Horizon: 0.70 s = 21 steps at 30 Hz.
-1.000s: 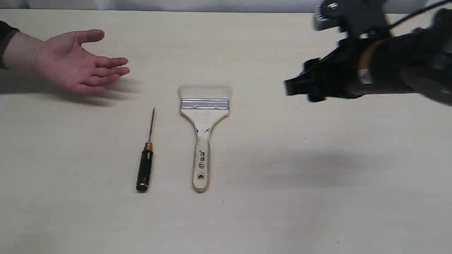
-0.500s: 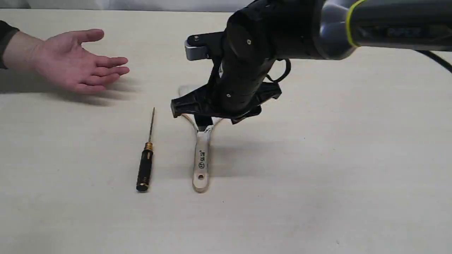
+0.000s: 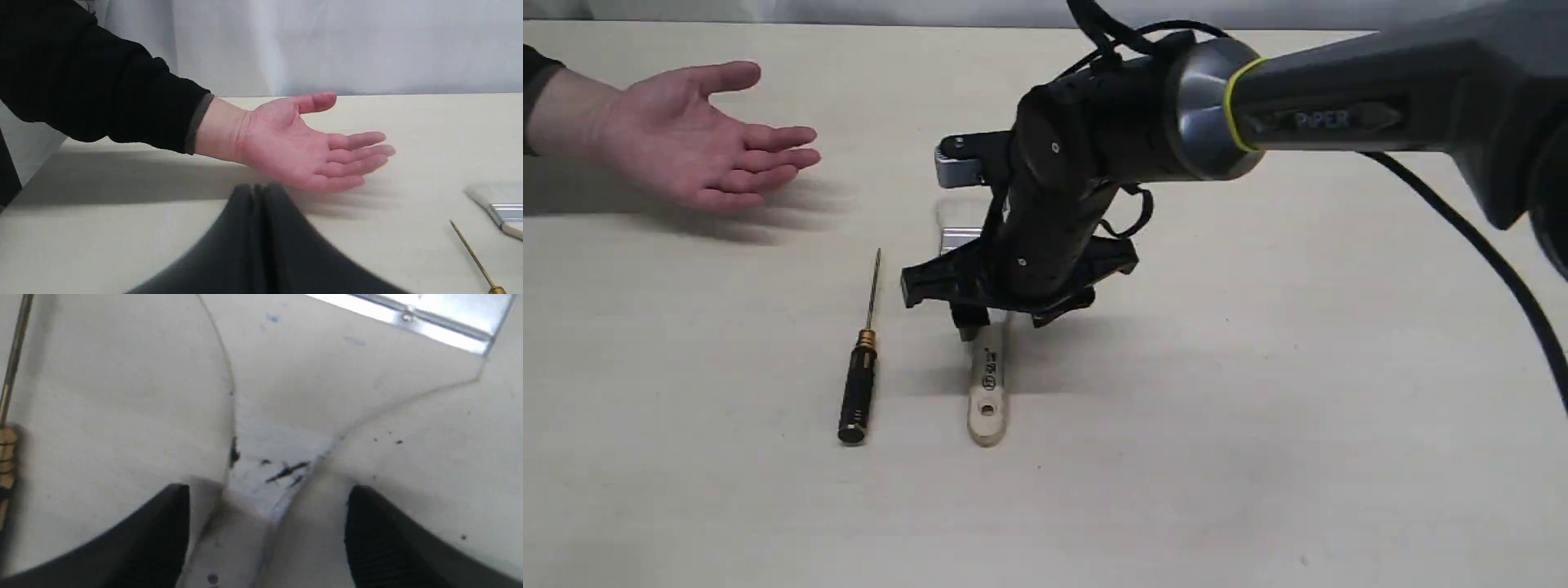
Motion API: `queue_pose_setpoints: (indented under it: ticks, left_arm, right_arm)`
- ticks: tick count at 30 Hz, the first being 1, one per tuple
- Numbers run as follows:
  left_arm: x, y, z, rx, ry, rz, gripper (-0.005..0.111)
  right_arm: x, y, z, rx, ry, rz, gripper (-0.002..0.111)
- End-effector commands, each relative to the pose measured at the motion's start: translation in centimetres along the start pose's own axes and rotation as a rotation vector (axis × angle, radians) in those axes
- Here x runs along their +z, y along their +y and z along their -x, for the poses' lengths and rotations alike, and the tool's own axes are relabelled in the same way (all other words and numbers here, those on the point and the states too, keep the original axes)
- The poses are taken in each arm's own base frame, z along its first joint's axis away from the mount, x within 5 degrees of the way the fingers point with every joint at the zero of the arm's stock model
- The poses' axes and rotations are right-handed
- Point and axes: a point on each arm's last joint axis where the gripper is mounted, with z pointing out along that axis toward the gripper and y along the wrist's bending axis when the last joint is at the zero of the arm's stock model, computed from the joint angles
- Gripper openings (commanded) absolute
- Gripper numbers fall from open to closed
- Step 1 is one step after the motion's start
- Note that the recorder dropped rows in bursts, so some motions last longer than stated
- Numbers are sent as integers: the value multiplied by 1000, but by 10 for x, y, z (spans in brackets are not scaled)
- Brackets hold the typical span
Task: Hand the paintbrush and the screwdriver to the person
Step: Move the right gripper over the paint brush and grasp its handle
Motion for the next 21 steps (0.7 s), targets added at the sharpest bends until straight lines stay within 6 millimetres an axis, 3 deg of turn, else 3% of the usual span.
queue_pose_setpoints:
  ticks: [1, 8, 12, 21]
  left_arm:
    - [0, -1, 0, -4, -6, -9, 0]
    - [0, -1, 0, -1, -7, -9, 0]
    - [0, -1, 0, -1, -7, -9, 0]
    - [0, -1, 0, -1, -7, -9, 0]
  right_arm:
    - [8, 0, 3, -12, -21, 5, 59]
    - [36, -4, -4, -8, 25, -18, 57]
    - [47, -8, -9, -13, 65, -40, 45]
    - [33, -22, -9, -91, 210, -261, 34]
